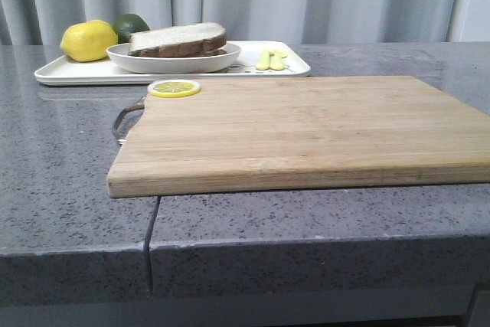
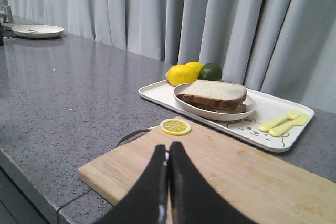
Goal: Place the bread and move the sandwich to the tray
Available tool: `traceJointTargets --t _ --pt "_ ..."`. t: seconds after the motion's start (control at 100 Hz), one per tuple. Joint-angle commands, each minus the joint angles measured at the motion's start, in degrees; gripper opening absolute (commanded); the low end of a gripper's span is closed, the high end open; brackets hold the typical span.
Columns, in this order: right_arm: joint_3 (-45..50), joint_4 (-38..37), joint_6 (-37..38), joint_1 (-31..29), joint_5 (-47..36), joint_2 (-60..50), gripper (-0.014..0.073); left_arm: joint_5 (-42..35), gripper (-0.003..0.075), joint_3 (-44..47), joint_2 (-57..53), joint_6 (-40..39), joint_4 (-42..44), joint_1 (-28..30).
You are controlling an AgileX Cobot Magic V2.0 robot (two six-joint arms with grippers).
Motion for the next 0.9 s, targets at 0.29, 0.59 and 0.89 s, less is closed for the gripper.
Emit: traceJointTargets --t 0.29,0.59,0.89 --pt "-1.58 0.28 -0.59 -0.19 -2.33 0.1 -0.006 -5.41 -0.002 8.57 -2.01 -10.59 10.5 0.15" --pt "-1.58 0.28 -0.59 -0.19 -2.32 0.1 -0.006 5.3 -0.002 8.67 -2.01 -10.31 10.36 0.15" --pt "-1.58 0.28 -0.59 -0.19 -2.32 0.1 -0.006 5.22 -0.002 8.57 -2.01 -7.16 9.84 0.04"
